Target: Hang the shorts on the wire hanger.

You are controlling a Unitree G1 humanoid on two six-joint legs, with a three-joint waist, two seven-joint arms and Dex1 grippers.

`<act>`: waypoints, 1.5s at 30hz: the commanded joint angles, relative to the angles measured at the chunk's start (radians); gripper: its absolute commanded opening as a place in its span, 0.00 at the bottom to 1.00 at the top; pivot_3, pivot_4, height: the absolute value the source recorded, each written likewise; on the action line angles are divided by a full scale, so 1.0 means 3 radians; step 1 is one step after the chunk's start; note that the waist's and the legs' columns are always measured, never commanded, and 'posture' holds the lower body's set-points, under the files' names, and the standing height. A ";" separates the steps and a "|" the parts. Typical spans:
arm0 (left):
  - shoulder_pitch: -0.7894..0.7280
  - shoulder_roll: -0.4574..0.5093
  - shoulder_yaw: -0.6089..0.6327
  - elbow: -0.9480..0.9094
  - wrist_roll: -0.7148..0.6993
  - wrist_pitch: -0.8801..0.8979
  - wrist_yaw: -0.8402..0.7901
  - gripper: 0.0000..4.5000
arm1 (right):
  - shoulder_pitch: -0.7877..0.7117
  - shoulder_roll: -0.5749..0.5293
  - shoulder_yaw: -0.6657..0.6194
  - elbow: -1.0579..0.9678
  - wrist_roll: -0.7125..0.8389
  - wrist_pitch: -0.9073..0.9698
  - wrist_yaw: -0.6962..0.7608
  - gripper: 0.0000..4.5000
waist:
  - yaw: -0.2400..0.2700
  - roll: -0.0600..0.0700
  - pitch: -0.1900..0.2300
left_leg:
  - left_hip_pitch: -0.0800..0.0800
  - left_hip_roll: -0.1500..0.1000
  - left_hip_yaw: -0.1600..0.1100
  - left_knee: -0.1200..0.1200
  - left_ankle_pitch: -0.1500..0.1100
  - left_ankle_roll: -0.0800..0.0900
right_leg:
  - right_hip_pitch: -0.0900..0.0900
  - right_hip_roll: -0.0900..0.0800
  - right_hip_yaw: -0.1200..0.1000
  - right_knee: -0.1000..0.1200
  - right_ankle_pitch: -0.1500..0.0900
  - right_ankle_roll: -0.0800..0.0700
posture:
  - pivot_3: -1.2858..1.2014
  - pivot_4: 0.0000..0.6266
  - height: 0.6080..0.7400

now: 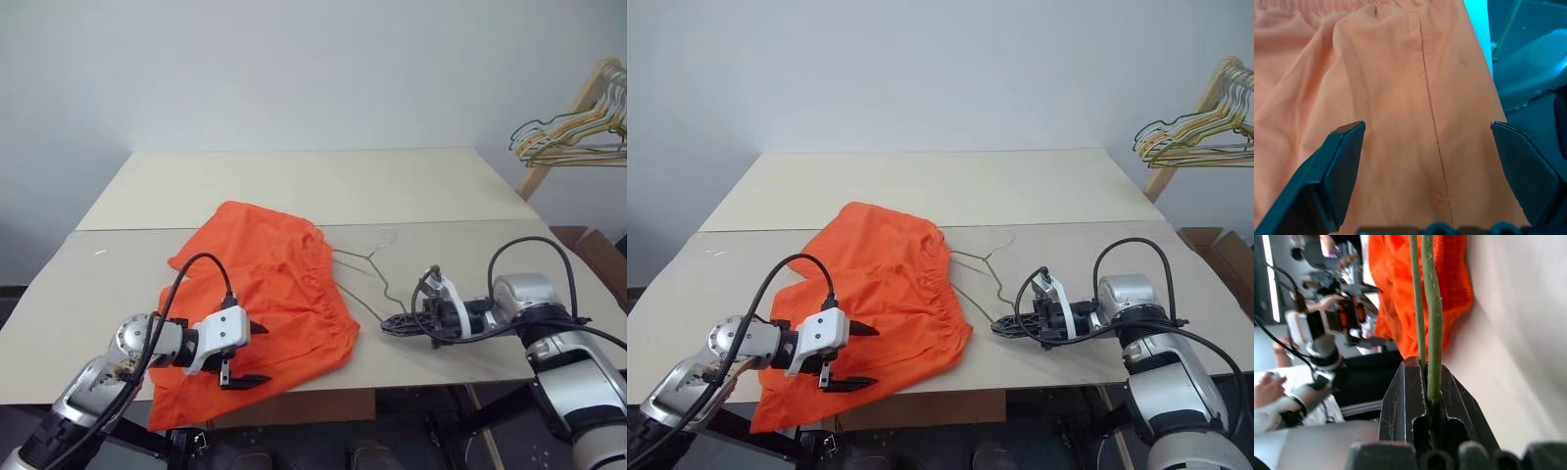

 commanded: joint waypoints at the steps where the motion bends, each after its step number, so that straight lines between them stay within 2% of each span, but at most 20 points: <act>1: -0.0048 -0.0011 -0.0028 -0.0015 0.0037 -0.0057 0.0028 0.99 | -0.0199 0.0102 -0.0252 0.0191 -0.0039 -0.0085 -0.0092 0.00 | 0.0003 0.0000 0.0000 | -0.0001 0.0000 -0.0001 0.0000 0.0000 0.0000 | 0.0000 0.0000 0.0000 0.0000 0.0000 0.0000 | 0.51 0.00 1.00; 3: -0.0044 -0.0014 -0.0039 -0.0006 0.0058 -0.0070 0.0036 0.99 | -0.0244 0.0187 -0.0332 0.0335 -0.0106 -0.0105 -0.0226 0.00 | 0.0004 0.0000 0.0000 | -0.0001 0.0000 0.0000 0.0000 0.0000 0.0000 | 0.0000 0.0000 0.0000 -0.0001 0.0000 0.0000 | 0.51 0.00 1.00; 7: -0.0032 -0.0015 -0.0059 0.0025 0.0123 -0.0105 0.0069 0.99 | -0.0146 0.0212 -0.0255 0.0188 -0.0120 -0.0154 -0.0048 0.00 | 0.0018 0.0000 0.0000 | -0.0004 -0.0001 -0.0001 0.0000 0.0000 0.0000 | -0.0001 -0.0001 -0.0001 -0.0001 0.0000 0.0000 | 0.52 0.00 1.00; 10: -0.0038 -0.0034 -0.0067 0.0044 0.0137 -0.0117 0.0064 0.99 | -0.0175 0.0254 -0.0344 0.0252 -0.0130 -0.0200 -0.0097 0.00 | 0.0015 0.0001 0.0000 | -0.0004 -0.0001 -0.0001 0.0001 0.0000 0.0000 | -0.0001 -0.0001 -0.0001 0.0000 0.0000 0.0001 | 0.51 0.00 1.00; 15: -0.0064 -0.0065 -0.0087 0.0074 0.0152 -0.0139 0.0080 0.99 | -0.0248 0.0423 -0.0828 0.0468 -0.0274 -0.0687 -0.0840 0.00 | 0.0002 0.0001 0.0000 | -0.0001 0.0000 -0.0001 0.0001 0.0000 0.0000 | 0.0000 0.0000 -0.0001 0.0001 0.0001 0.0000 | 0.51 0.00 1.00; 19: -0.0062 -0.0072 -0.0090 0.0088 0.0171 -0.0167 0.0105 0.99 | -0.0241 0.0456 -0.1070 0.0377 -0.0313 -0.0858 -0.1128 0.00 | 0.0004 0.0001 -0.0001 | -0.0003 0.0000 -0.0001 0.0001 0.0000 0.0000 | -0.0001 -0.0001 0.0000 0.0000 0.0001 0.0001 | 0.51 0.00 1.00; 27: -0.0040 -0.0097 -0.0100 0.0101 0.0190 -0.0200 0.0119 0.99 | 0.0286 0.0423 -0.1111 -0.0962 -0.0489 -0.1522 -0.1517 0.00 | 0.0011 0.0002 0.0000 | -0.0006 0.0000 -0.0002 0.0000 0.0000 0.0000 | -0.0003 -0.0001 -0.0001 0.0000 0.0001 0.0002 | 0.51 0.00 1.00; 31: -0.0110 -0.0144 0.0031 0.0084 0.0027 -0.0213 0.0091 0.99 | 0.0620 0.0395 -0.1100 -0.1612 -0.0590 -0.1959 -0.1627 0.00 | 0.0008 0.0002 0.0000 | -0.0008 -0.0001 -0.0001 0.0001 0.0000 0.0000 | -0.0004 -0.0003 -0.0001 -0.0001 0.0001 0.0003 | 0.50 0.00 1.00; 35: -0.0452 -0.0257 0.0339 0.0128 -0.0317 -0.0172 0.0104 0.99 | 0.0870 0.0388 -0.1041 -0.2091 -0.0746 -0.2466 -0.1685 0.00 | 0.0009 0.0002 0.0000 | -0.0006 0.0000 -0.0002 0.0001 0.0000 0.0000 | -0.0003 -0.0002 -0.0002 0.0000 0.0001 0.0003 | 0.50 0.00 1.00; 38: -0.1023 -0.0386 0.0610 0.0345 -0.0538 -0.0096 0.0243 0.99 | 0.0999 0.0405 -0.0986 -0.2360 -0.0880 -0.2771 -0.1778 0.00 | 0.0010 0.0002 0.0000 | -0.0007 0.0000 -0.0004 0.0003 0.0001 0.0000 | -0.0002 -0.0001 -0.0004 0.0000 0.0001 0.0003 | 0.50 0.00 1.00; 41: -0.1703 -0.0451 0.0748 0.0796 -0.0465 -0.0191 0.0427 0.99 | 0.1115 0.0377 -0.0849 -0.2574 -0.1108 -0.3089 -0.1880 0.00 | 0.0008 0.0001 -0.0001 | -0.0012 0.0000 -0.0007 0.0009 0.0001 0.0000 | -0.0002 0.0000 -0.0006 -0.0001 0.0002 0.0005 | 0.49 0.00 1.00; 45: -0.2444 -0.0376 0.0717 0.1559 -0.0301 -0.0447 0.0294 0.99 | 0.1212 0.0358 -0.0712 -0.2728 -0.1361 -0.3464 -0.1968 0.00 | -0.0052 0.0002 -0.0001 | -0.0016 -0.0005 -0.0005 0.0012 0.0000 0.0000 | -0.0003 -0.0004 -0.0002 -0.0006 0.0003 0.0009 | 0.49 0.00 1.00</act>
